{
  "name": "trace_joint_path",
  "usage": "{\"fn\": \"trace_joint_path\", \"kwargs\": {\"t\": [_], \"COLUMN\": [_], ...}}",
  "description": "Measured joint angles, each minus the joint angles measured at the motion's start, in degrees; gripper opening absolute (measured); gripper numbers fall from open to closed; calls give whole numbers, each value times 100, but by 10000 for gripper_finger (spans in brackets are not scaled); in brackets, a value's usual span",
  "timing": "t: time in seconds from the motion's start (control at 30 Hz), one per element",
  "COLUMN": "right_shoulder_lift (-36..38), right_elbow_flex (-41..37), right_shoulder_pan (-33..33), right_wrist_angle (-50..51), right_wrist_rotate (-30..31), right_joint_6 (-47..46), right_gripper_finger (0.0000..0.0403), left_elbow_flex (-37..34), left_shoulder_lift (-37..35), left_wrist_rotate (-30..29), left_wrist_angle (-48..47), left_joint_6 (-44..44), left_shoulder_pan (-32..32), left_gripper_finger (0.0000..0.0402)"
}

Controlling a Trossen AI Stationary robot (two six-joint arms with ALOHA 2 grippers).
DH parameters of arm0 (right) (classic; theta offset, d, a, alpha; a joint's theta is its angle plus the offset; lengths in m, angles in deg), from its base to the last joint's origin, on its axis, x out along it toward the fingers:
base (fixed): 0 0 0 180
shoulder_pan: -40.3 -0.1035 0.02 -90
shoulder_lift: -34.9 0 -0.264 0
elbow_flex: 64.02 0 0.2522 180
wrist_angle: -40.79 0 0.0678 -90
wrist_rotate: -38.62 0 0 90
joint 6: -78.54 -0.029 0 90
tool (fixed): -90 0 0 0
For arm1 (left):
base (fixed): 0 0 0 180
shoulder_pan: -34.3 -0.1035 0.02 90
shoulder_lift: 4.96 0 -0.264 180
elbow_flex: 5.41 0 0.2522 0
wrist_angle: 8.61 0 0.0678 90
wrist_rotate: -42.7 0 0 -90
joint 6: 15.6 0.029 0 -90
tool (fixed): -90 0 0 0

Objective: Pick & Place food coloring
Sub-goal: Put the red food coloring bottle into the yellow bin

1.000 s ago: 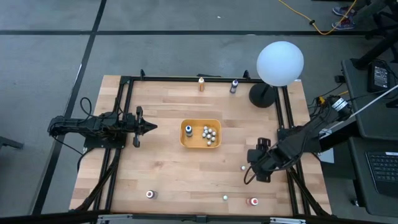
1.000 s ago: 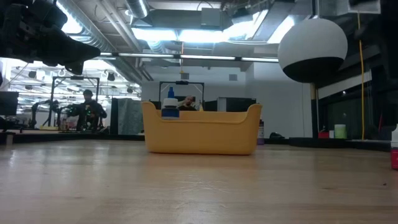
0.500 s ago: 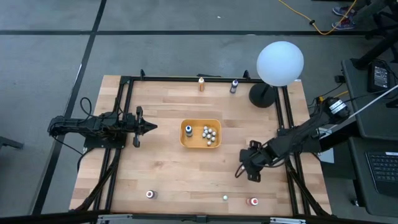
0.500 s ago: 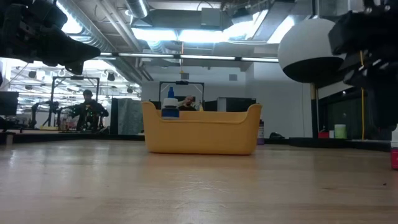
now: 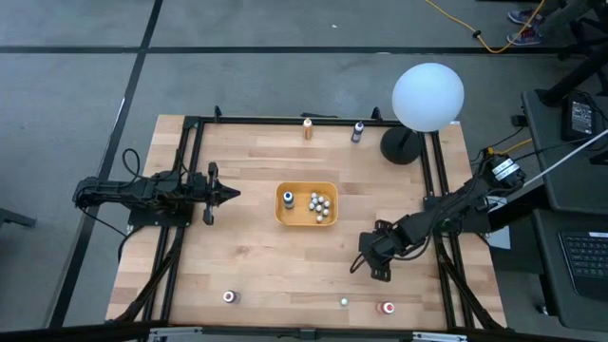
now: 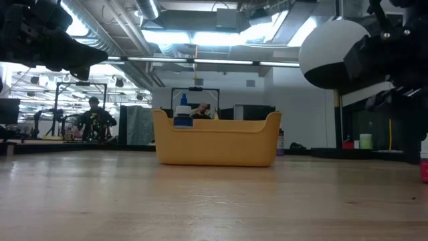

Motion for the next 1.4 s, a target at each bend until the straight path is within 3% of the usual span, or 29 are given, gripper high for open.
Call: {"fn": "trace_joint_path", "kwargs": {"t": [0.73,1.07,1.4], "right_shoulder_lift": [5,24,281], "right_elbow_flex": [4,203,1721], "right_shoulder_pan": [31,31,256], "right_wrist_angle": [-102,210,2505], "right_wrist_rotate": [-123,-305,-402], "right_joint_6": [-131,-94,848], "right_gripper_finger": [81,84,78], "left_elbow_flex": [0,0,0], "left_shoulder_lift": [0,0,0], "left_wrist_rotate": [0,0,2], "left_wrist_angle": [0,0,-1], "left_joint_6": [0,0,0], "left_shoulder_pan": [-1,-1,1], "left_gripper_finger": [9,10,6]}}
